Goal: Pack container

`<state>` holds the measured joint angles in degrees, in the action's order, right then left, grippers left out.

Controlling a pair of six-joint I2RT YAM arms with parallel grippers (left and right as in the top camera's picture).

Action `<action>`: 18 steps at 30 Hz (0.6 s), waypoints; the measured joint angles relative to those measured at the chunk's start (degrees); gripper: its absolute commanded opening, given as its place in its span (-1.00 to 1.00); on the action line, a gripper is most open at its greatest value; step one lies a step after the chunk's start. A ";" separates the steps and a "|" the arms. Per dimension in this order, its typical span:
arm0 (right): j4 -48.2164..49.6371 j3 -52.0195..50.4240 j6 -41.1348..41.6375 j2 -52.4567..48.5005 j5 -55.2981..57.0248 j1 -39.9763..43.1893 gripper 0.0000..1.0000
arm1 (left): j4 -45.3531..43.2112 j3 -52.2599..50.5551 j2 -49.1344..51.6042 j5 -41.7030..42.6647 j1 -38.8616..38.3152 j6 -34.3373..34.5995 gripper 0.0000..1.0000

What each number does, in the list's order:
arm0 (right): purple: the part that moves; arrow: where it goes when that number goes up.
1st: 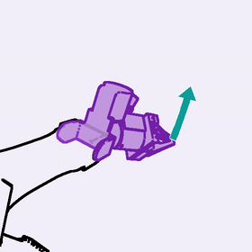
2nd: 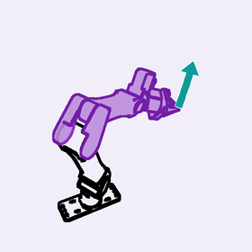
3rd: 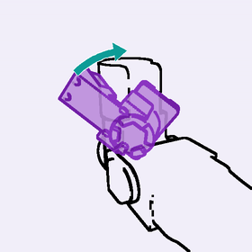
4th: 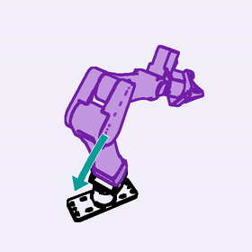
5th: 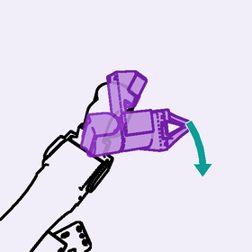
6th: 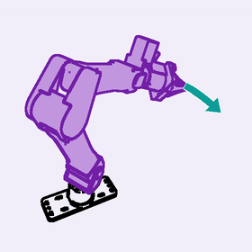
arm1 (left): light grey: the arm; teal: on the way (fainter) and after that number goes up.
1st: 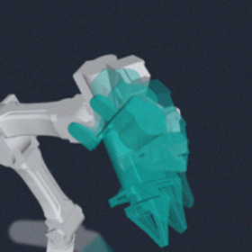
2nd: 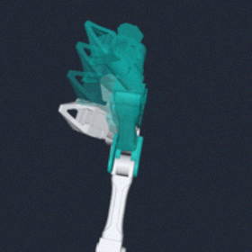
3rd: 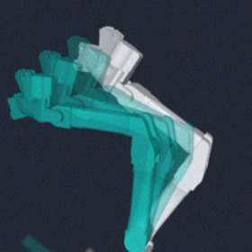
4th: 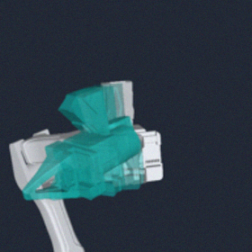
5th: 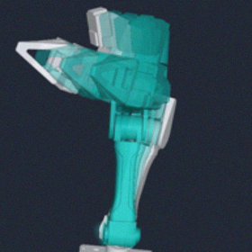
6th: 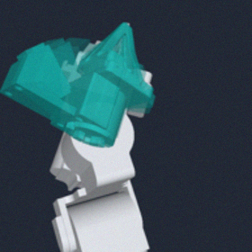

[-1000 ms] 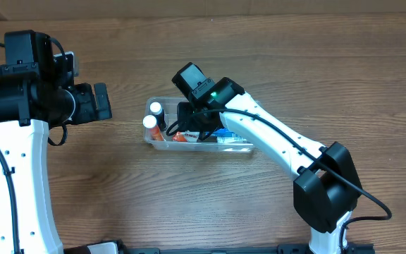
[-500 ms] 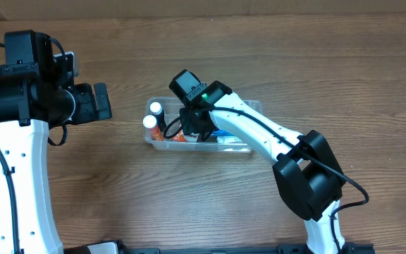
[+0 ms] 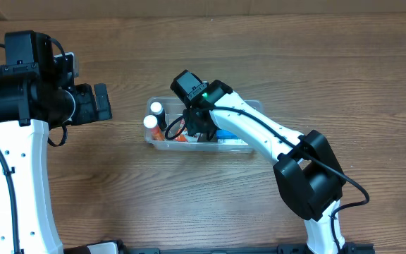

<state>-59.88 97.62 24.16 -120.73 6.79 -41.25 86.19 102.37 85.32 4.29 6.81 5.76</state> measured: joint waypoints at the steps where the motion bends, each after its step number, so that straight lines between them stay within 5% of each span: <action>1: -1.79 0.85 -0.61 0.09 0.04 0.00 0.29 | 0.00 0.00 0.00 0.00 0.00 0.00 1.00; 8: -7.72 9.18 -4.15 13.20 0.98 2.38 0.97 | -0.94 0.00 0.00 0.00 0.00 0.00 1.00; 12: -9.84 11.58 -4.68 22.82 1.16 13.22 1.00 | -2.89 0.00 0.00 0.20 0.00 -0.48 1.00; 18: -8.28 11.80 -5.86 22.29 0.63 31.36 1.00 | -16.11 0.00 0.11 0.90 -3.80 -7.41 1.00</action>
<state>-68.16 109.43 18.31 -98.43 7.42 -9.89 70.08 102.37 85.43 5.19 3.01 -1.65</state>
